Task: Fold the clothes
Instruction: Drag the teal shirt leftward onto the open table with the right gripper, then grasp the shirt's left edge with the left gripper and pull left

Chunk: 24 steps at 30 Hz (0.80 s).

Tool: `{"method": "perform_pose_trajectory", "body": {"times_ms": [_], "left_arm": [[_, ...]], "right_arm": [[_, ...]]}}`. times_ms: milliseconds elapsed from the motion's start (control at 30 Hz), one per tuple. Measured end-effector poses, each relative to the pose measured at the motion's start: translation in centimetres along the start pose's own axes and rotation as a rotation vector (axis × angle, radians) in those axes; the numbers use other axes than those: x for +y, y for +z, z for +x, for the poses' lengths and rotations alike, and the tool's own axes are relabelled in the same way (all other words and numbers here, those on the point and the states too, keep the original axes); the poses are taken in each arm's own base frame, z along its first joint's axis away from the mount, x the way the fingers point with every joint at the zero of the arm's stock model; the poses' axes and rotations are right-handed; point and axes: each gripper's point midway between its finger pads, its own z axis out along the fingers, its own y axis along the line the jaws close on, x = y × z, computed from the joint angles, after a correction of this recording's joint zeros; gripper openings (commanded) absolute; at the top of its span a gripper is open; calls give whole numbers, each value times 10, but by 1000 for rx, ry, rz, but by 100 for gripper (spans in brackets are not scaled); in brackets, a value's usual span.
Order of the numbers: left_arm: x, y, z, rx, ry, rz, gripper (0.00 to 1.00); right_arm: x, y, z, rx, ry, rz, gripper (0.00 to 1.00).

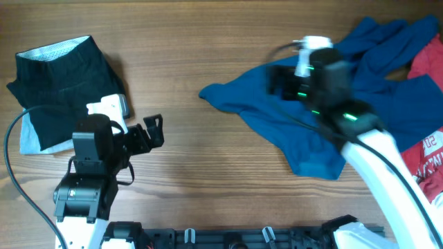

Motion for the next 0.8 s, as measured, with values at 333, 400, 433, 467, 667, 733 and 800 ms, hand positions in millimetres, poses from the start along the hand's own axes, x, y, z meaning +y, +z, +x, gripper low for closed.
{"method": "perform_pose_trajectory", "body": {"times_ms": [333,400,433,467,667,733,800], "left_arm": [[-32,54,20,163,-83,110,100],[-44,72,32,216,-87,134,100],[-53,82,40,246,-90,147,100],[-61,92,48,273,-92,161,100],[-104,145,96,386,-113,222,99],[-116,162,111,406,-124,240,100],[-126,175,120,406,-133,263,98]], "right_arm": [[-108,-60,31,106,153,302,100],[-115,-63,38,135,165,324,100],[-116,-64,40,145,167,331,100],[-117,-64,42,150,167,334,100],[-117,-64,44,161,166,336,100],[-117,-65,46,167,166,338,100],[-118,-65,47,171,166,339,100]]}}
